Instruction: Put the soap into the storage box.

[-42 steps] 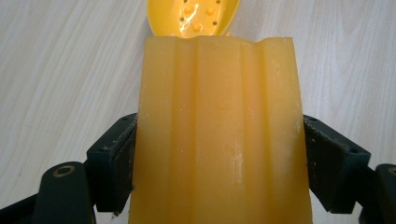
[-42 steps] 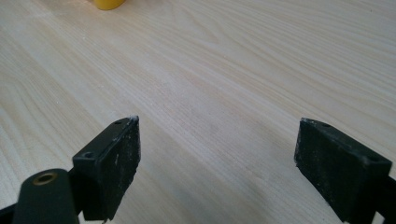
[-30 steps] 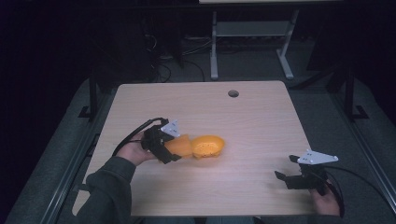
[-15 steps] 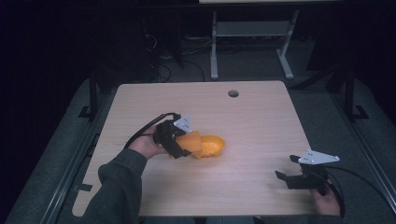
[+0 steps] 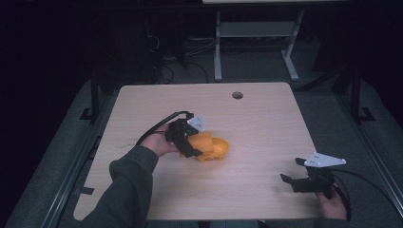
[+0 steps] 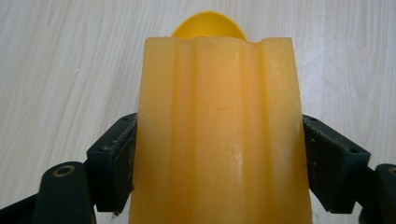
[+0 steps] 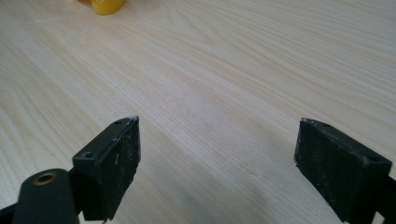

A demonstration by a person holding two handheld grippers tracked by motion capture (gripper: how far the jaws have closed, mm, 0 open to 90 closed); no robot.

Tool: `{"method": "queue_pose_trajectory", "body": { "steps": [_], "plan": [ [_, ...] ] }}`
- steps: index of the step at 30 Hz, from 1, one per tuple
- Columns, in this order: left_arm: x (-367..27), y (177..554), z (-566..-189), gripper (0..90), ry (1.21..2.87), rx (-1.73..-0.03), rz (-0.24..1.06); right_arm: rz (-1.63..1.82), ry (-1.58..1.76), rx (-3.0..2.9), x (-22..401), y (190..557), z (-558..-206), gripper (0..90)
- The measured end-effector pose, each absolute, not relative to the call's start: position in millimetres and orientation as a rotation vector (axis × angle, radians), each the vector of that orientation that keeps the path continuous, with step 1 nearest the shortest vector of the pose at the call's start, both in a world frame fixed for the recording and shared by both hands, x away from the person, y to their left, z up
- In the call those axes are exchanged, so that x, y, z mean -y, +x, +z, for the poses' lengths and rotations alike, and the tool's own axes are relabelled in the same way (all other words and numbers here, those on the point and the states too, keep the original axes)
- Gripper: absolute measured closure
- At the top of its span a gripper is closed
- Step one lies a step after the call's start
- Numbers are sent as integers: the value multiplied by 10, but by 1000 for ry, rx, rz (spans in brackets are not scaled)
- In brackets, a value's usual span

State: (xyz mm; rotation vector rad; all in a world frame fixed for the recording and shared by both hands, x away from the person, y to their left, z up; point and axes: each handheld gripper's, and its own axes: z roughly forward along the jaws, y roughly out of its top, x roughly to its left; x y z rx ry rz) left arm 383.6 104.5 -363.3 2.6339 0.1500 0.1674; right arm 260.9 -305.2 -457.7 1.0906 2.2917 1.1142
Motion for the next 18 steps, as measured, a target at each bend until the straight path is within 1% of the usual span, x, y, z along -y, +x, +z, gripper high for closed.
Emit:
{"method": "queue_pose_trajectory", "body": {
  "steps": [18],
  "plan": [
    [-811, 3952, -3737, 210, 2638, -103, 117, 1121, 1092, -2292, 3060, 2609, -4580, 139]
  ]
}}
